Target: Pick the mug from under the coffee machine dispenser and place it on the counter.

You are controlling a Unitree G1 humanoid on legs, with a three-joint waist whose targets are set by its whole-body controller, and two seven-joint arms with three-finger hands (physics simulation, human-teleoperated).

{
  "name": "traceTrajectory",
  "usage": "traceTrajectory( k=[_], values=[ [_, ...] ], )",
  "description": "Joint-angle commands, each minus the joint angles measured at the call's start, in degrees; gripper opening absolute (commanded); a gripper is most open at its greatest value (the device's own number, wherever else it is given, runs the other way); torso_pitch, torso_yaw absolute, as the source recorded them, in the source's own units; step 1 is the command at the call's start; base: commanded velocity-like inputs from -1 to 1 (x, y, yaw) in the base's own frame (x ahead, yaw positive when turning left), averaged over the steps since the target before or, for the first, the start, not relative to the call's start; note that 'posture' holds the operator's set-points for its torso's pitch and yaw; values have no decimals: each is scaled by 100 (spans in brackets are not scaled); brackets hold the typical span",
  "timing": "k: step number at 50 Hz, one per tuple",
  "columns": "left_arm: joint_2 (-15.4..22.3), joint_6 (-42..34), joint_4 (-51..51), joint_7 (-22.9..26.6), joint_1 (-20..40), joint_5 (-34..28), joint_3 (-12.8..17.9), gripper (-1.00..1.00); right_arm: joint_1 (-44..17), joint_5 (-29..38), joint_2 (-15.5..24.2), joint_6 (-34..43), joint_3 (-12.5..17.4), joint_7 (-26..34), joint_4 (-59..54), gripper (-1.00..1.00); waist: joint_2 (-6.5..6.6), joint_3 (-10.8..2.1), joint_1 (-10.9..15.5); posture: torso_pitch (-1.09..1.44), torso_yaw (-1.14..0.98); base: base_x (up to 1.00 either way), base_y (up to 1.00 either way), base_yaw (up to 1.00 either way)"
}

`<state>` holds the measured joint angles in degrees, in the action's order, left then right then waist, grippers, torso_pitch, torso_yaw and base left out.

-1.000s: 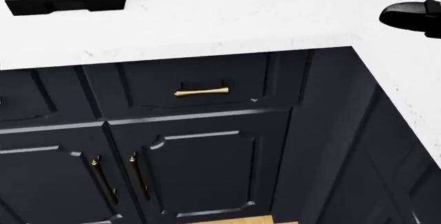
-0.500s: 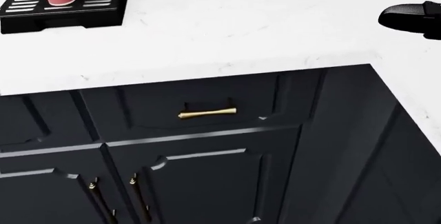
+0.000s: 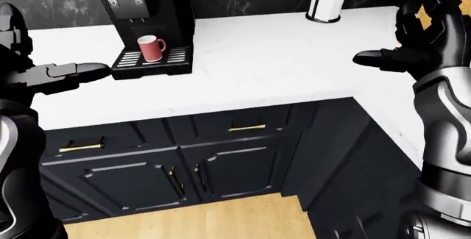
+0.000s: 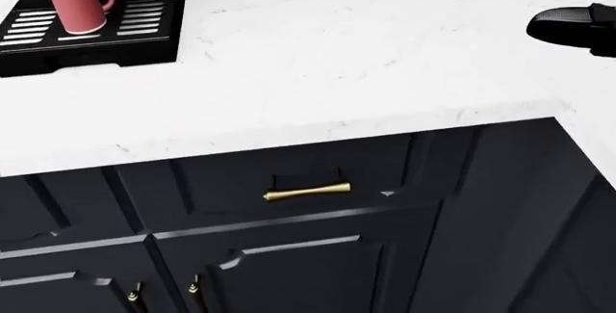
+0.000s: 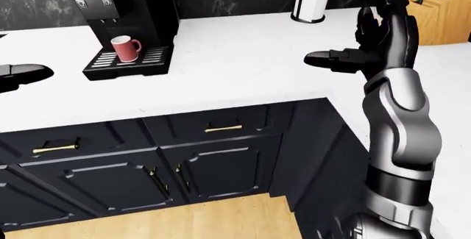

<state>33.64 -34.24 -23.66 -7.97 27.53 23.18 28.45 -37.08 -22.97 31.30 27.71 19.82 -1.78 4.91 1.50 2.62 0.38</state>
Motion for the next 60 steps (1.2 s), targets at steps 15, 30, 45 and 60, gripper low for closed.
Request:
traceTrajectory(
  k=[15,30,45,60],
  values=[
    [83,156,-189,38,117,18,43,100,-178,0,145,-205,147,-19,214,100,-118,-59,-76,0,0,14,12,0],
    [99,144,-180,28,139,22,47,100,-194,-18,148,-182,142,-21,214,100,-325,-77,12,0,0,14,15,0],
    [91,109,-201,-5,167,44,26,100,-238,-33,180,-177,145,-14,173,100,313,-192,-100,0,0,14,17,0],
    [99,129,-198,20,130,48,56,100,-232,-23,169,-188,148,-30,173,100,-422,-83,-25,0,0,14,17,0]
  ],
)
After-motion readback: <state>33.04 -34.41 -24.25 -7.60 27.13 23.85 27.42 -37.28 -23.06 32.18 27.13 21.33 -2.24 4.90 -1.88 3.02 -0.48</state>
